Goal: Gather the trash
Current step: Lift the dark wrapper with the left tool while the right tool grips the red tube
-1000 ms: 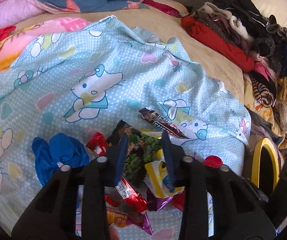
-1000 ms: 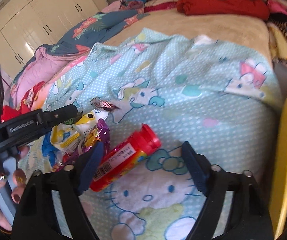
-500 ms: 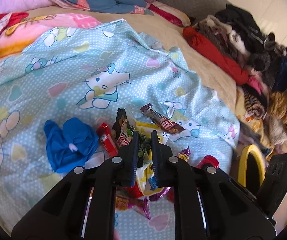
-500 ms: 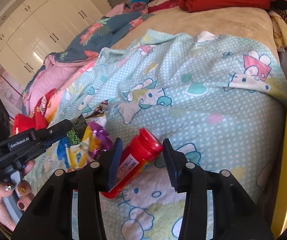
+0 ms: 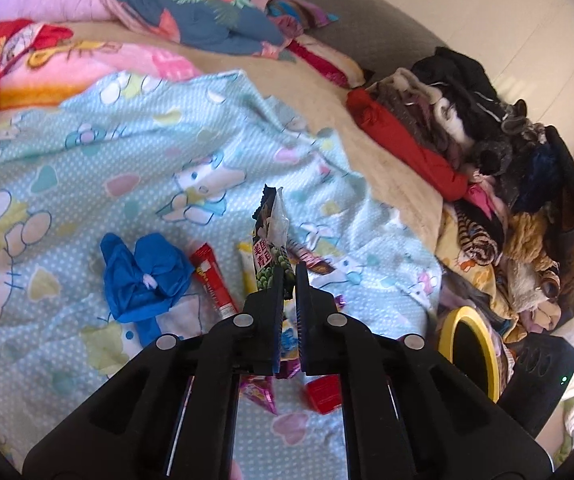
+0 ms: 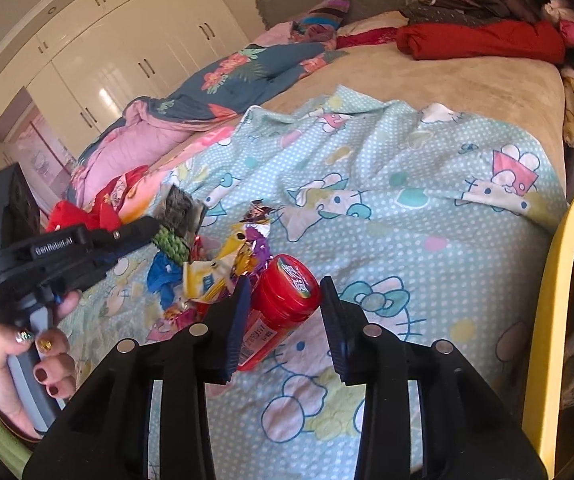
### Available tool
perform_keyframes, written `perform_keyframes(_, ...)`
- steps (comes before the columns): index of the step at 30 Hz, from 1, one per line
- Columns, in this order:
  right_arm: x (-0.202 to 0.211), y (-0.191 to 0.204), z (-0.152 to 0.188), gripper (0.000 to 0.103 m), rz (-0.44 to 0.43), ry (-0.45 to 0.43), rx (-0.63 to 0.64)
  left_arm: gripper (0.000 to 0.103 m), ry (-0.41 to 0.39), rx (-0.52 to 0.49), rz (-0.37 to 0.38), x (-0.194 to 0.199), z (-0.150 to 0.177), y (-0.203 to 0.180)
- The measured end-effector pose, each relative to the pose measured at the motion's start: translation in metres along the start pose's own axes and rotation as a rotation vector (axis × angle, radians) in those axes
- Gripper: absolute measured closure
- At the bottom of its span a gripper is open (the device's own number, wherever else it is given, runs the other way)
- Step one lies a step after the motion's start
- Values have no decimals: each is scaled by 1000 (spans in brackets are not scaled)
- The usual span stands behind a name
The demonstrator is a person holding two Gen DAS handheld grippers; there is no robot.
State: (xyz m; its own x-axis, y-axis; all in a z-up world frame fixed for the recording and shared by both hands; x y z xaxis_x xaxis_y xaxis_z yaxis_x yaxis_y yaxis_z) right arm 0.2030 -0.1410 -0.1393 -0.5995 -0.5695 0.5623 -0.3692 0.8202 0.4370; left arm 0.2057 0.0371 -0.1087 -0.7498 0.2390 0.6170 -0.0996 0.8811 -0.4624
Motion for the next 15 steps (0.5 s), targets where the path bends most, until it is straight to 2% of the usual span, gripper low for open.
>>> perform_keyframes(15, 37, 11, -21, 71, 6, -98, 65, 101, -67, -106, 23, 29, -3, -42)
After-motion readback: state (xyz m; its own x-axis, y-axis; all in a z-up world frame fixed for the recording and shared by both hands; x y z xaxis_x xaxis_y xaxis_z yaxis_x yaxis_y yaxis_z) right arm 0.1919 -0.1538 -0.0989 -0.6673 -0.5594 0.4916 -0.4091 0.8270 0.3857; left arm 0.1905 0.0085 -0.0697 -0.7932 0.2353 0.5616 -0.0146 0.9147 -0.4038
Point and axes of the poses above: each gripper's, at about its wrist camera, not at the fingertips, and x roughly against the way its jaws point, y to its left, z to its underside, the point moved 8 cm from there along -x, roughly the way its jaws point, and after that the axes turned 4 degrees about -y, right-handed, at the moved point
